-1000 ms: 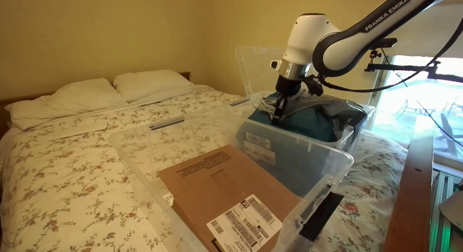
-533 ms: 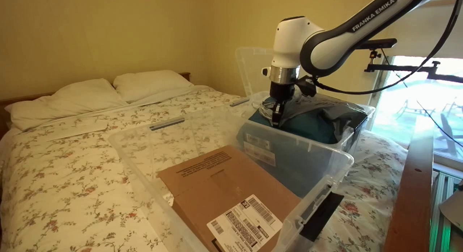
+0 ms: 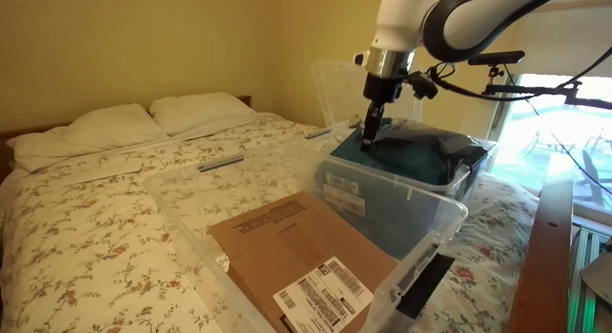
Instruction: Push the grey plastic bag down in the container on the right and close the container on the left with the clear lid
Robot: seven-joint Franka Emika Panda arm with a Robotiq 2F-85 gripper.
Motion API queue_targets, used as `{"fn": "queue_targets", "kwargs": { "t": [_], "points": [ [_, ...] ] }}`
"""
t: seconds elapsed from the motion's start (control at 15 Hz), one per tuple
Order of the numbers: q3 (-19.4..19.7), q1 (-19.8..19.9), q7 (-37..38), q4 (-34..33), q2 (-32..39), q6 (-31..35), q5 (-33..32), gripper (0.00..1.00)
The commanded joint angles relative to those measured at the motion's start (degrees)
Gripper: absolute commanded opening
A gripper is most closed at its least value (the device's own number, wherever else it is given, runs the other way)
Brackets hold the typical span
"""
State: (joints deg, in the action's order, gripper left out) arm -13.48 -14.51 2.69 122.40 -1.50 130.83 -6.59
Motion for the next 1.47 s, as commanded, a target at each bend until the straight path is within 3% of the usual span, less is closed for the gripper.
{"fn": "queue_targets", "kwargs": {
  "t": [0.0, 0.27, 0.53, 0.6, 0.87, 1.0, 1.4],
  "points": [
    [-2.36, -0.54, 7.42, 4.56, -10.90, 1.11, -7.44, 0.99],
    [-7.44, 2.24, 17.07, 2.55, -12.47, -2.12, -21.97, 1.00],
    [-11.62, 4.55, 28.22, -0.92, -5.00, -9.21, -39.15, 1.00],
    [-11.63, 4.13, 29.41, -3.09, -0.99, -13.96, -40.25, 1.00],
    [-7.90, 1.02, 28.44, -7.88, 11.26, -22.16, -36.92, 1.00],
    [-5.91, 0.31, 24.66, -10.59, 13.24, -23.49, -30.58, 1.00],
    [-3.20, -1.96, 28.43, -11.80, 4.60, -22.50, -28.28, 1.00]
  ]
}}
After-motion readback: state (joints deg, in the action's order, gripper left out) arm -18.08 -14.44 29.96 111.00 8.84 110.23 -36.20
